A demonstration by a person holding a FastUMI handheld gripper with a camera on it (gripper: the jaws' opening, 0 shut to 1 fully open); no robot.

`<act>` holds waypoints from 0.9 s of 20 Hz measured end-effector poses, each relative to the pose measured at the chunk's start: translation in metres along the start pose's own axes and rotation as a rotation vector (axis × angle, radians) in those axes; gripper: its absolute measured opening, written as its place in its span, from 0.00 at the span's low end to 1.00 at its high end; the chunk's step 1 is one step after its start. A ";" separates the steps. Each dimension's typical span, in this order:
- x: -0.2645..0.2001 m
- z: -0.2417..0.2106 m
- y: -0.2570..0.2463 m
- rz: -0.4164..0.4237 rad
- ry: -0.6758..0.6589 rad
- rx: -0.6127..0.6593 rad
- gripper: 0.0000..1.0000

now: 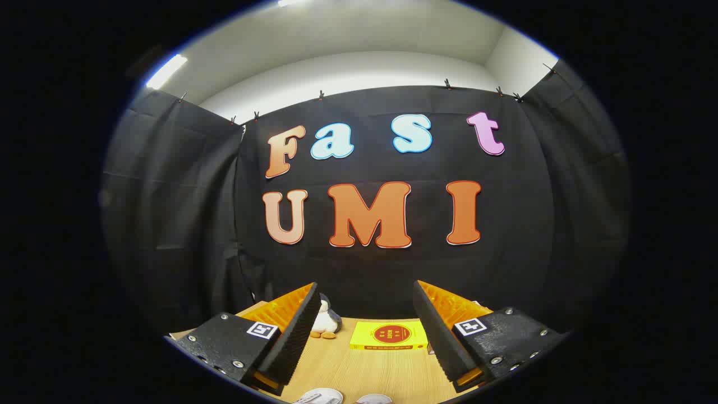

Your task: Open the storage box then place both shoes into the box .Put the left shoe in first, then the right shoe, with the right side of both shoes facing outward in a uniform manner.

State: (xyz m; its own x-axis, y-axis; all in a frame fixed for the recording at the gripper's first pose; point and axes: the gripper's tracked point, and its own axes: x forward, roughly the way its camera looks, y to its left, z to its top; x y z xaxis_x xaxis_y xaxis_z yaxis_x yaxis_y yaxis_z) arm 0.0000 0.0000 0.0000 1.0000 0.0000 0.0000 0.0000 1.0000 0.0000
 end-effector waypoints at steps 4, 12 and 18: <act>-0.001 -0.002 0.002 0.006 0.008 -0.002 0.98; -0.004 -0.015 0.006 0.020 0.055 0.005 0.98; 0.000 -0.037 0.035 0.100 0.118 0.026 0.99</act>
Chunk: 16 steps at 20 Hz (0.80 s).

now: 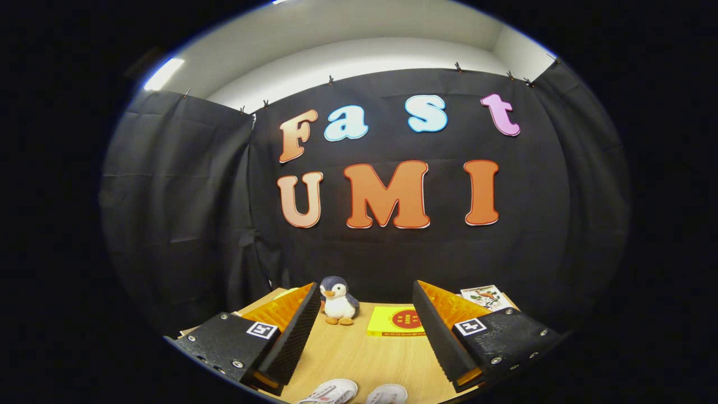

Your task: Open the storage box then place both shoes into the box .Put the left shoe in first, then the right shoe, with the right side of both shoes facing outward in a uniform manner.

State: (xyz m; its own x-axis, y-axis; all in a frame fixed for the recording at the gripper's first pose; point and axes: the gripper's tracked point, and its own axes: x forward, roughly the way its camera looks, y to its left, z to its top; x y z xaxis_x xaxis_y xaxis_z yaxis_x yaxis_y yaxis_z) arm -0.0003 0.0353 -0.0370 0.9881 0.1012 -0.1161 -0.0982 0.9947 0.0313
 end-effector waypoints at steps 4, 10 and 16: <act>0.007 -0.028 0.027 0.075 0.081 0.037 0.99; 0.015 -0.072 0.066 0.177 0.224 0.122 0.99; 0.007 -0.145 0.118 0.313 0.466 0.233 0.99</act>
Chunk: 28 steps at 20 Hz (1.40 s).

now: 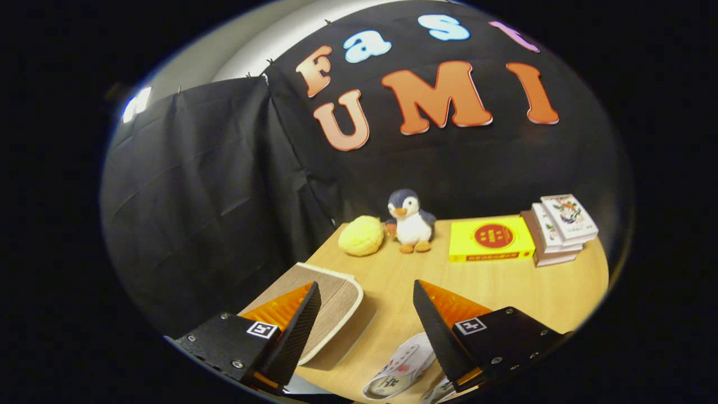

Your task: Open the storage box then place both shoes into the box .Put the left shoe in first, then the right shoe, with the right side of both shoes facing outward in a uniform manner.

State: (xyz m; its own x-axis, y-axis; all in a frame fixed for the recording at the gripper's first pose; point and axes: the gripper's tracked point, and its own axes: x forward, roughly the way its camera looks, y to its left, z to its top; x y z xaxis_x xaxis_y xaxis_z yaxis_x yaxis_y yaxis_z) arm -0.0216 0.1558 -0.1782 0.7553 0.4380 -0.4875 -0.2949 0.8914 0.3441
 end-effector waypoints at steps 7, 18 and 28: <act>0.031 -0.083 0.036 0.161 0.244 0.179 0.98; 0.078 -0.139 0.072 0.303 0.405 0.416 0.97; 0.081 -0.131 0.093 0.423 0.400 0.620 0.89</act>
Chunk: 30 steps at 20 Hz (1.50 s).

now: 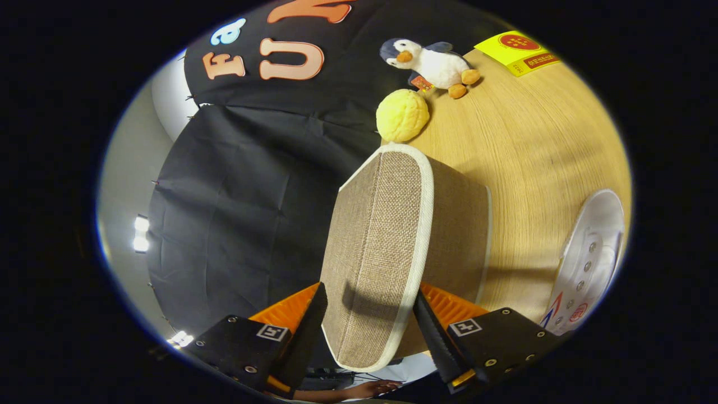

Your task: Open the storage box then place both shoes into the box .Put the left shoe in first, then the right shoe, with the right side of both shoes facing outward in a uniform manner.

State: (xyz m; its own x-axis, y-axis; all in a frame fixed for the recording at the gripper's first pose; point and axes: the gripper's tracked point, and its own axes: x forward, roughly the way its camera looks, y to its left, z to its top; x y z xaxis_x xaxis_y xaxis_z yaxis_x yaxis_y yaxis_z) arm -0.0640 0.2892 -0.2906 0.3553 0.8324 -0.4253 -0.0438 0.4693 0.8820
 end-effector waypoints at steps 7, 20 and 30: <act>-0.028 0.011 0.034 0.103 -0.004 0.063 0.53; -0.012 0.023 0.068 0.050 -0.003 0.083 0.11; 0.028 0.034 0.166 0.064 0.026 -0.026 0.06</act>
State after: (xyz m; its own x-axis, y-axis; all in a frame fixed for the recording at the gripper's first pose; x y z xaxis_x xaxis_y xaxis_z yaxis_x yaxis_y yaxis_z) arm -0.0295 0.3799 -0.1495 0.3263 0.8684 -0.3735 -0.0904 0.4219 0.9021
